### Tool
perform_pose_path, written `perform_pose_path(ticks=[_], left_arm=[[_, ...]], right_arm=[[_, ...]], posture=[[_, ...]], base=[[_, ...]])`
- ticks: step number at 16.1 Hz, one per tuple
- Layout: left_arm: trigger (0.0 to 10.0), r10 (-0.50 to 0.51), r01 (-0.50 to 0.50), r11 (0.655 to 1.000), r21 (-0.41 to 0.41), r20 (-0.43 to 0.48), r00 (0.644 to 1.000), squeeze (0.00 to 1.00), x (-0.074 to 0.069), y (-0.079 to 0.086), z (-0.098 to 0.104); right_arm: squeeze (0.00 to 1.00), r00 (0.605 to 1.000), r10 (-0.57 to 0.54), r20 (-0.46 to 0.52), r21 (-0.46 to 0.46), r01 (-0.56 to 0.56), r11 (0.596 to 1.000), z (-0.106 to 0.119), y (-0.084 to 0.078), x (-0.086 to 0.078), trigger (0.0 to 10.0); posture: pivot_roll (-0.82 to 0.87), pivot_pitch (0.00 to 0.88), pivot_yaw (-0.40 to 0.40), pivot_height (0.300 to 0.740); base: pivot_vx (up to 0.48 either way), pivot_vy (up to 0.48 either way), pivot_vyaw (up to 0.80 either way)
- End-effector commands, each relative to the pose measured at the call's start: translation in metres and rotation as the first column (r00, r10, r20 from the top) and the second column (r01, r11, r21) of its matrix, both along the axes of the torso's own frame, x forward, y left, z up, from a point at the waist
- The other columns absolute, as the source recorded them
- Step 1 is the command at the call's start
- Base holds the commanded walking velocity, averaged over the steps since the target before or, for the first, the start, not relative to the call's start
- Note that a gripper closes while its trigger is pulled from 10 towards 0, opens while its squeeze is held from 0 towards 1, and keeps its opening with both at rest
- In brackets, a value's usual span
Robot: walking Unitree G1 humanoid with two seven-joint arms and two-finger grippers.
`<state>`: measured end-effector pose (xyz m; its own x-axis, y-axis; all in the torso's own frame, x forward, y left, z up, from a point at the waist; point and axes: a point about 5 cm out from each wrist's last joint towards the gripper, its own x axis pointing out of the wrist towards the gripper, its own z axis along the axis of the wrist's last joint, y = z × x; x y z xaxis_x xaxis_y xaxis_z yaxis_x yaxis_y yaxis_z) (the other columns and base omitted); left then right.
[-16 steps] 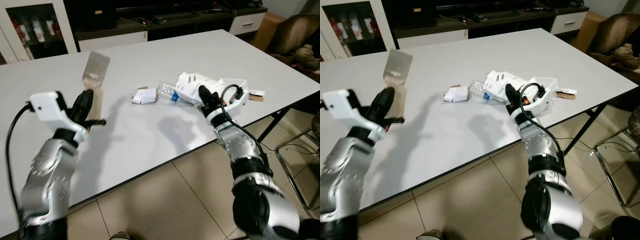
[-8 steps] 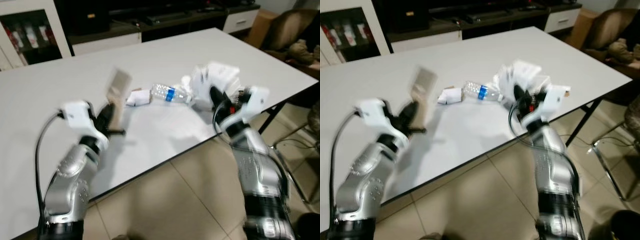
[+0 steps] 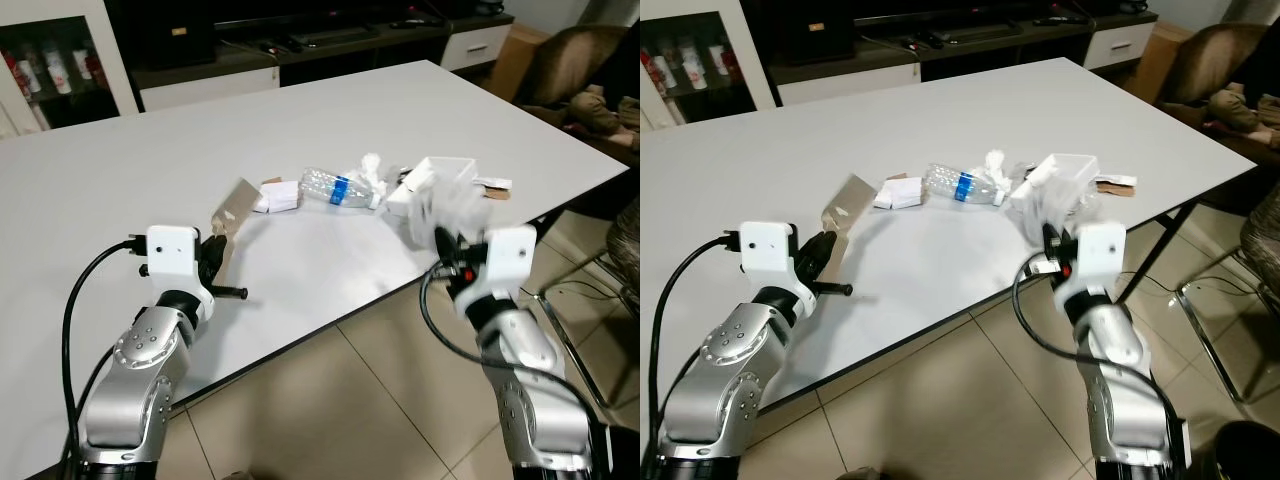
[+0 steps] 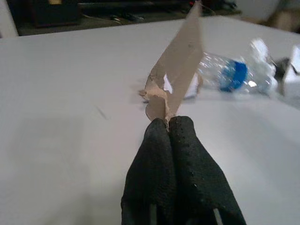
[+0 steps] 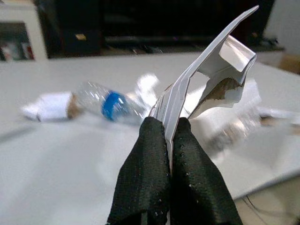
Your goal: Picking trash to rubbish bin
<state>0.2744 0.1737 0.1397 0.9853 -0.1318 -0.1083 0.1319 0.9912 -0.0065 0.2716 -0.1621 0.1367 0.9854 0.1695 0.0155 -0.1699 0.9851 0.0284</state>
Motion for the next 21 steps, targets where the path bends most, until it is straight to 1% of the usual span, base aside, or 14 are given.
perform_pose_path(ticks=[1, 3, 4, 5, 7, 9, 10, 11, 12, 14, 15, 16, 17, 21], left_arm=[[10.0, -0.049, 0.049, 0.999, -0.009, -0.045, 0.998, 0.00, -0.006, -0.008, -0.005], [10.0, -0.068, 0.064, 0.997, -0.043, -0.094, 0.993, 0.00, -0.011, -0.013, -0.013], [10.0, -0.078, 0.068, 0.995, -0.078, -0.125, 0.989, 0.00, -0.014, -0.017, -0.020], [10.0, -0.071, 0.062, 0.995, -0.080, -0.121, 0.990, 0.00, -0.014, -0.017, -0.020], [10.0, -0.059, 0.060, 0.998, 0.027, -0.044, 0.997, 0.00, -0.009, -0.017, -0.015], [10.0, -0.066, 0.067, 0.997, 0.045, -0.028, 0.997, 0.00, -0.007, -0.018, -0.012], [10.0, -0.070, 0.071, 0.994, 0.084, -0.019, 0.997, 0.00, -0.006, -0.017, -0.011], [10.0, -0.074, 0.074, 0.992, 0.098, -0.012, 0.997, 0.00, -0.005, -0.017, -0.010], [10.0, -0.085, 0.086, 0.992, 0.091, -0.016, 0.996, 0.00, -0.005, -0.020, -0.010], [10.0, -0.115, 0.116, 0.986, 0.120, -0.017, 0.993, 0.00, -0.009, -0.024, -0.013], [10.0, -0.122, 0.125, 0.983, 0.134, -0.025, 0.992, 0.00, -0.012, -0.027, -0.015], [10.0, -0.131, 0.135, 0.984, 0.119, -0.034, 0.991, 0.00, -0.013, -0.029, -0.015], [10.0, -0.143, 0.146, 0.981, 0.131, -0.031, 0.989, 0.00, -0.013, -0.030, -0.014], [10.0, -0.154, 0.157, 0.976, 0.151, -0.036, 0.987, 0.00, -0.010, -0.029, -0.016]], right_arm=[[0.00, 0.999, 0.004, -0.035, -0.040, -0.006, 0.999, -0.003, 0.001, -0.006, 10.0], [0.00, 0.996, 0.021, -0.086, -0.061, -0.027, 0.998, -0.011, 0.003, -0.013, 10.0], [0.00, 0.991, 0.024, -0.134, -0.082, -0.035, 0.996, -0.019, 0.004, -0.021, 10.0], [0.00, 0.990, 0.025, -0.141, -0.085, -0.037, 0.996, -0.019, 0.005, -0.024, 10.0], [0.00, 0.988, 0.013, -0.156, -0.081, -0.026, 0.996, -0.022, 0.004, -0.030, 10.0], [0.00, 0.987, 0.018, -0.162, -0.074, -0.031, 0.997, -0.022, 0.007, -0.030, 10.0], [0.00, 0.985, 0.018, -0.172, -0.083, -0.032, 0.996, -0.024, 0.008, -0.030, 10.0], [0.00, 0.983, 0.018, -0.185, -0.097, -0.036, 0.995, -0.027, 0.008, -0.031, 10.0], [0.00, 0.979, 0.010, -0.204, -0.091, -0.029, 0.995, -0.031, 0.008, -0.032, 10.0], [0.00, 0.970, -0.009, -0.243, -0.049, -0.004, 0.999, -0.039, 0.006, -0.035, 10.0], [0.00, 0.958, -0.016, -0.286, -0.054, 0.001, 0.999, -0.048, 0.005, -0.037, 10.0], [0.00, 0.953, -0.013, -0.303, -0.055, -0.004, 0.998, -0.050, 0.005, -0.038, 10.0], [0.00, 0.952, -0.017, -0.306, -0.062, -0.002, 0.998, -0.052, 0.005, -0.038, 10.0], [0.00, 0.951, -0.029, -0.309, -0.075, 0.006, 0.997, -0.050, 0.004, -0.036, 10.0]], posture=[[-0.03, 0.000, -0.019, 0.740], [-0.05, 0.000, -0.018, 0.740], [-0.06, 0.000, -0.020, 0.740], [-0.06, 0.000, -0.021, 0.740], [-0.06, 0.000, -0.022, 0.740], [-0.06, 0.000, -0.017, 0.740], [-0.06, 0.000, -0.012, 0.740], [-0.06, 0.000, -0.011, 0.740], [-0.06, 0.000, -0.014, 0.740], [-0.06, 0.000, -0.024, 0.740], [-0.06, 0.000, -0.025, 0.740], [-0.05, 0.000, -0.026, 0.740], [-0.05, 0.000, -0.026, 0.740], [-0.06, 0.000, -0.015, 0.740]], base=[[0.000, 0.000, 0.00], [0.000, 0.000, -0.40], [0.000, 0.000, -0.80], [0.000, 0.000, -0.80], [0.000, 0.000, -0.80], [0.000, 0.000, -0.80], [0.000, 0.000, -0.80], [0.000, 0.000, -0.80], [0.000, 0.000, -0.80], [0.000, 0.000, -0.68], [0.000, 0.000, 0.00], [0.000, 0.000, 0.00], [0.000, 0.000, 0.00], [0.000, -0.431, 0.00]])
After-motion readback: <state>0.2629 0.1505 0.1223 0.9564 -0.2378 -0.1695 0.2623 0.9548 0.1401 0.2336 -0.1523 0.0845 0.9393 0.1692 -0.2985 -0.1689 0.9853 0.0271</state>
